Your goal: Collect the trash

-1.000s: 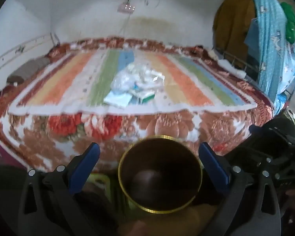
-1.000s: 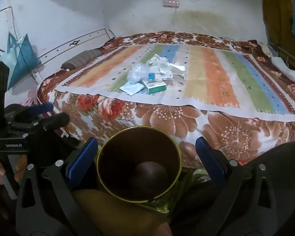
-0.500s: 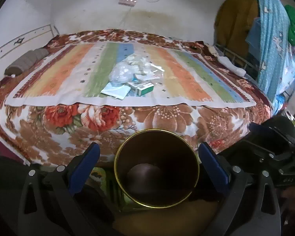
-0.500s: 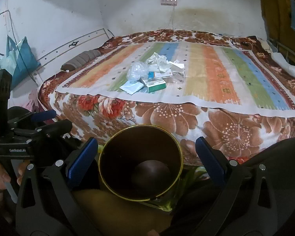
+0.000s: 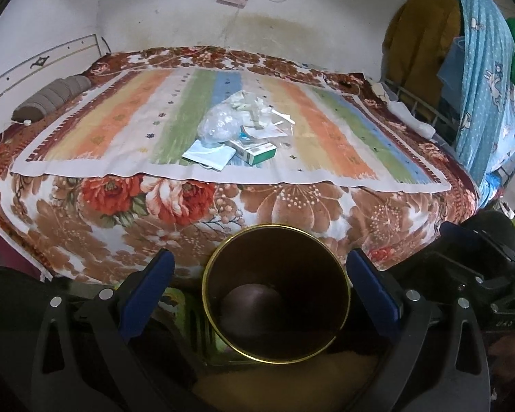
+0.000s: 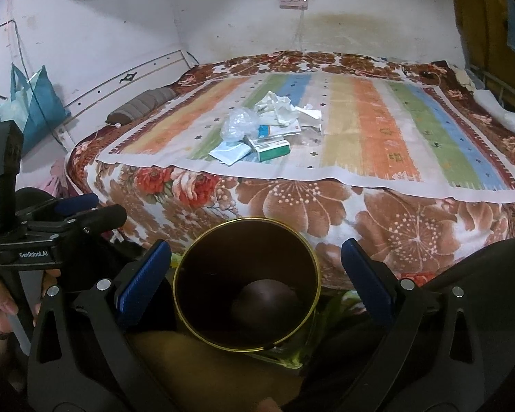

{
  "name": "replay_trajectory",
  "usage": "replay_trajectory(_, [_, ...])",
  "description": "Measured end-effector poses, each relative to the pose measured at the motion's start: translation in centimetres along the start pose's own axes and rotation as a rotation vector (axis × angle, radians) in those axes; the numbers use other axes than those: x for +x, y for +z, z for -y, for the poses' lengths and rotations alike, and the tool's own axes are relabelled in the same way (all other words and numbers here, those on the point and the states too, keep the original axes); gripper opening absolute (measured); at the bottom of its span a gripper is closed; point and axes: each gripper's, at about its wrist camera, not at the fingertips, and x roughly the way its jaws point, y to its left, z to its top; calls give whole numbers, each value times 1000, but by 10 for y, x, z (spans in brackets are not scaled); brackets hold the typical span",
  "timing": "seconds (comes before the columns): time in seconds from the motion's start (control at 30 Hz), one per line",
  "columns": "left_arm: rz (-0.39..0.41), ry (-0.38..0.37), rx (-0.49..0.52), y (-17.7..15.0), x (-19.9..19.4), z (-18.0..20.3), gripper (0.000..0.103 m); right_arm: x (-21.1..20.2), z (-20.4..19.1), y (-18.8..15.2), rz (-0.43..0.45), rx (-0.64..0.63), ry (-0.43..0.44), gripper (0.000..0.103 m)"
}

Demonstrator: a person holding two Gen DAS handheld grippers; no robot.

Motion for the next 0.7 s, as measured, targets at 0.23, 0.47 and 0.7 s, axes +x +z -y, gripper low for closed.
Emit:
replay_trajectory(0.23, [-28, -13, -13, 1, 3, -2, 97, 2, 1, 0, -2, 8, 12, 94])
replay_trajectory(0.47, [-16, 34, -10, 1, 2, -3, 97, 3, 2, 1, 1, 10, 14, 94])
replay_trajectory(0.7, [17, 50, -46, 2, -3, -10, 97, 3, 1, 1, 6, 11, 15, 94])
